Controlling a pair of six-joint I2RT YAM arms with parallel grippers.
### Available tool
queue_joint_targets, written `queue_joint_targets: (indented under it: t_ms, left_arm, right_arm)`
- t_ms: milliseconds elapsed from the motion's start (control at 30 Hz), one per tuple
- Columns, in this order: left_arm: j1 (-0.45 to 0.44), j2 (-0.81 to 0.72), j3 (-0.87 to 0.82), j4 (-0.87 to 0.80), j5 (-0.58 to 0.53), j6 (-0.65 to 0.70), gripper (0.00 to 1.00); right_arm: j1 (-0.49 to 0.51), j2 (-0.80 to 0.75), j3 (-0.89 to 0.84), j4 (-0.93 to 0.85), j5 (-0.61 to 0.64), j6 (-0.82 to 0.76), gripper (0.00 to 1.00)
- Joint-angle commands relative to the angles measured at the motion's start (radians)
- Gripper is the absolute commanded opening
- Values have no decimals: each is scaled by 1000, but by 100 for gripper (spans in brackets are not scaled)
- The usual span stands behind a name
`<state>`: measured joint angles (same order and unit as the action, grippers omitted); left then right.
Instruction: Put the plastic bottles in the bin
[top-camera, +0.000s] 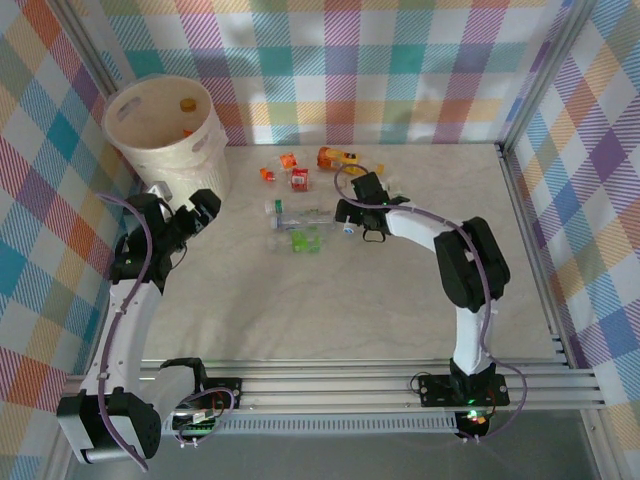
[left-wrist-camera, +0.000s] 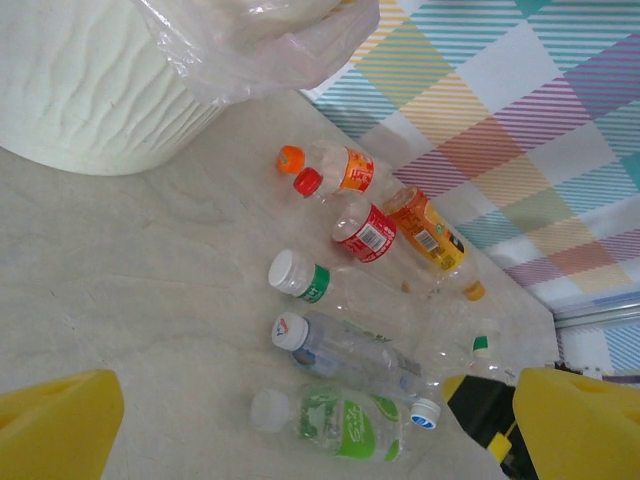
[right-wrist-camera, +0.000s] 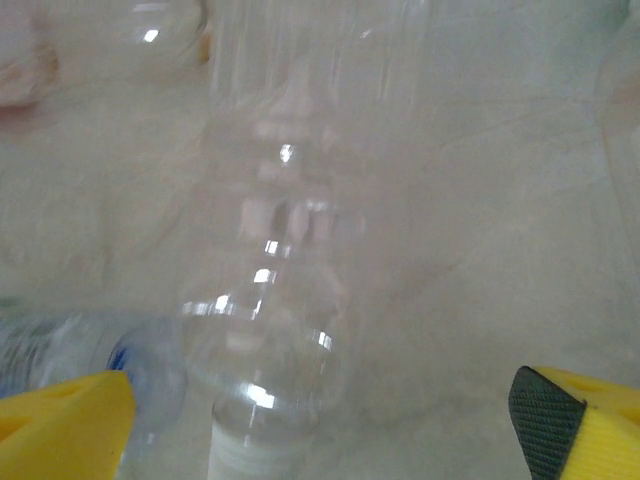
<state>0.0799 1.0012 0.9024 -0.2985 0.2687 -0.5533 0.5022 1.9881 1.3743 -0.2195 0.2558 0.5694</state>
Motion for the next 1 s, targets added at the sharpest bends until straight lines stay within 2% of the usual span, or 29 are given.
queue_joint_targets:
  t_ms: [0, 67, 200, 300, 500, 633, 767, 967]
  left_arm:
    - [-4, -9, -20, -9, 15, 22, 100]
    - [-5, -10, -27, -1, 17, 20, 100]
    - [-5, 3, -31, 12, 23, 17, 100]
    - [-6, 24, -31, 12, 34, 15, 100]
    - [-14, 34, -43, 67, 47, -3, 100]
    - [-29, 39, -48, 77, 45, -23, 100]
    - [-46, 42, -66, 115, 42, -45, 100]
    - [-88, 44, -84, 138, -28, -85, 100]
  right_arm:
    - [-16, 44, 64, -9, 85, 65, 92]
    - [-22, 76, 94, -5, 70, 70, 89]
    - [-26, 149, 184, -44, 13, 52, 88]
    - [-25, 184, 211, -81, 20, 70, 85]
    - [-25, 145, 117, -26, 62, 70, 69]
    - [-26, 84, 28, 63, 24, -4, 56]
    - [-25, 21, -42, 85, -19, -56, 53]
    - [-18, -108, -187, 138, -89, -99, 52]
